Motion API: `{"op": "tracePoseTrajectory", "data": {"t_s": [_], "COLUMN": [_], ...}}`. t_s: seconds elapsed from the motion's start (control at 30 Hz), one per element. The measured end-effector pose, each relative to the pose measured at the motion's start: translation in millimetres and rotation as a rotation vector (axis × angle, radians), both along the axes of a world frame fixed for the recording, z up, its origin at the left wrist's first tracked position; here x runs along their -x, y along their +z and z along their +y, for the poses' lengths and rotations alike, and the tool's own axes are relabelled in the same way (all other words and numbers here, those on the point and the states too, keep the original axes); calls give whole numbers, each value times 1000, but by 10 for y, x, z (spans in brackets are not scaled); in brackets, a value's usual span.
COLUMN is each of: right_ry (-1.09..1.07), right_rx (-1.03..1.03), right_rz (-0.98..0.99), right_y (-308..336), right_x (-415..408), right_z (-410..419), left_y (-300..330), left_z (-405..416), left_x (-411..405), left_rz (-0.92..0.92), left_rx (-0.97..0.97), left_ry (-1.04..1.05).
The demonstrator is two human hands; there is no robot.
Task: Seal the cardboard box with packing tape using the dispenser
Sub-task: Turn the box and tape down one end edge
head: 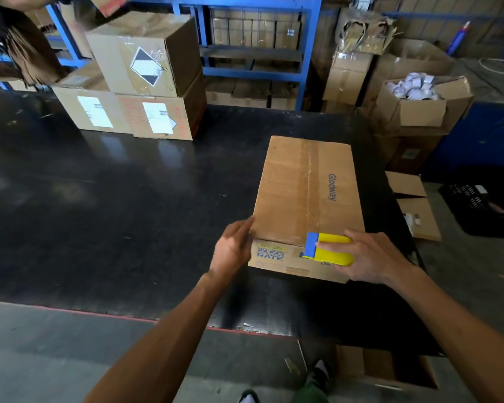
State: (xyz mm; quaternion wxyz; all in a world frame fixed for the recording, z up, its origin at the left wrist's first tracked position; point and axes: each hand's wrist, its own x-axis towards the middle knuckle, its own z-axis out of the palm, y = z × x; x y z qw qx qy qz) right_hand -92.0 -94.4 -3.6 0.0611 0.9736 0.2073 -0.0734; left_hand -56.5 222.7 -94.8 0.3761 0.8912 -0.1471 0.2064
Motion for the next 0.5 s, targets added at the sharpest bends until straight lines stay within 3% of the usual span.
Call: {"op": "tracePoseTrajectory", "data": {"t_s": [0.1,0.27,0.37,0.5], "right_ry": [-2,2,18,38], "right_rx": [4,-16,-13,2], "right_rz": [-6,1,-18,-44], "right_y": [-15,19,7,18], "right_x": [-1,-8,-16,-4], "right_z": [-3,16,7,41], "left_y": [-55,-66,-90,-154], "left_z": [-186,-179,-157,-155], "left_x": [-150,-511,-639,-646], "left_rz": [-304,-296,-209,-167], "left_rx": [-340,-894,-972,-887], "left_ry": [-342,-560,-608,-604]}}
